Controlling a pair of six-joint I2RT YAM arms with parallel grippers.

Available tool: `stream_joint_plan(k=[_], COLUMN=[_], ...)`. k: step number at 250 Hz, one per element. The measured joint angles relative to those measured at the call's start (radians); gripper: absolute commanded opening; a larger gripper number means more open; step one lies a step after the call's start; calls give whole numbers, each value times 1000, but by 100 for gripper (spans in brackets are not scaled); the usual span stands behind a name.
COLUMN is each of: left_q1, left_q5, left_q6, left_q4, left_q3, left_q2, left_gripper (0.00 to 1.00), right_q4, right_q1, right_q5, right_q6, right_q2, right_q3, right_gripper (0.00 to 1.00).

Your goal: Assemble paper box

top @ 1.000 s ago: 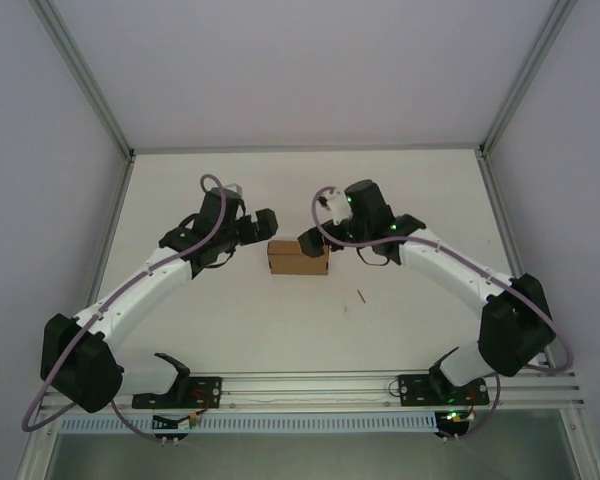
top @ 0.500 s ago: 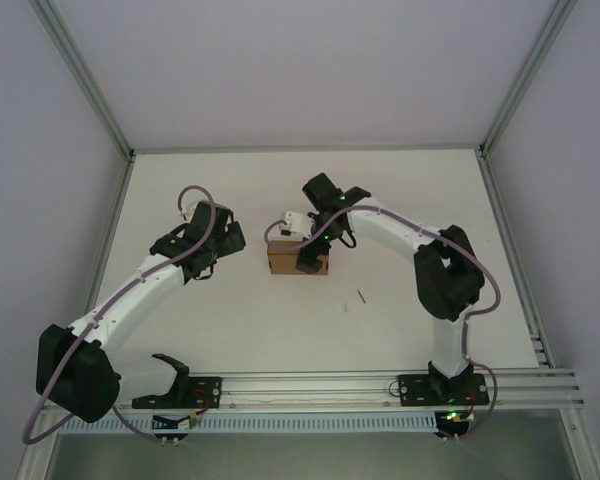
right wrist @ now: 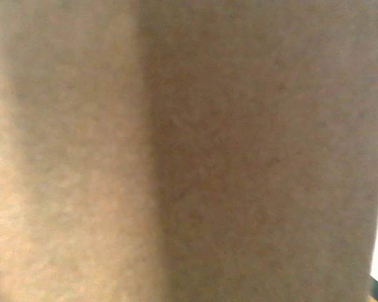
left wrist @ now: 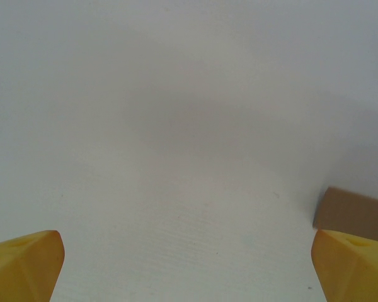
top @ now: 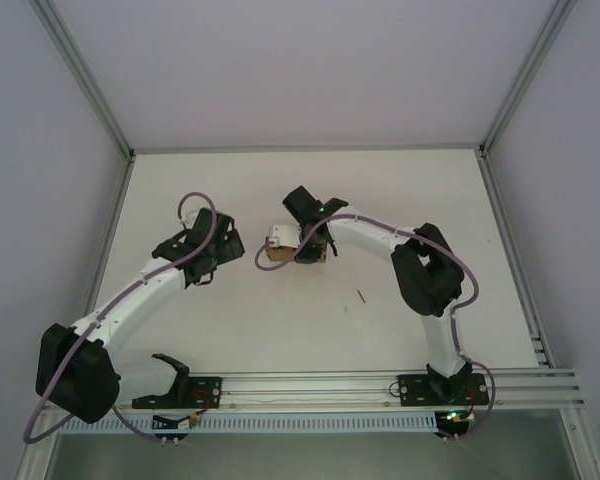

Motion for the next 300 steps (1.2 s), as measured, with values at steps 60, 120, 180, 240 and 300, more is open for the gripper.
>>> stream_joint_plan(k=[60, 120, 180, 240, 300], left_q1=[0, 0, 0, 17, 171], left_q5=[-40, -53, -51, -111, -193], left_q6=[-15, -22, -20, 21, 198], left_q4=[-11, -32, -35, 32, 423], left_q3=[-13, -20, -19, -22, -238], left_q2=[-106, -150, -178, -167, -142], left_gripper=[100, 100, 100, 100, 100], right_q4=[301, 323, 112, 107, 408], right_q1=[33, 66, 127, 132, -209], right_q5=[189, 277, 198, 143, 146], right_q6=[-111, -110, 8, 199, 583], right_q2=[-51, -51, -150, -489, -838], right_q3=[-175, -213, -214, -361, -767], right_gripper=[49, 97, 100, 100, 100])
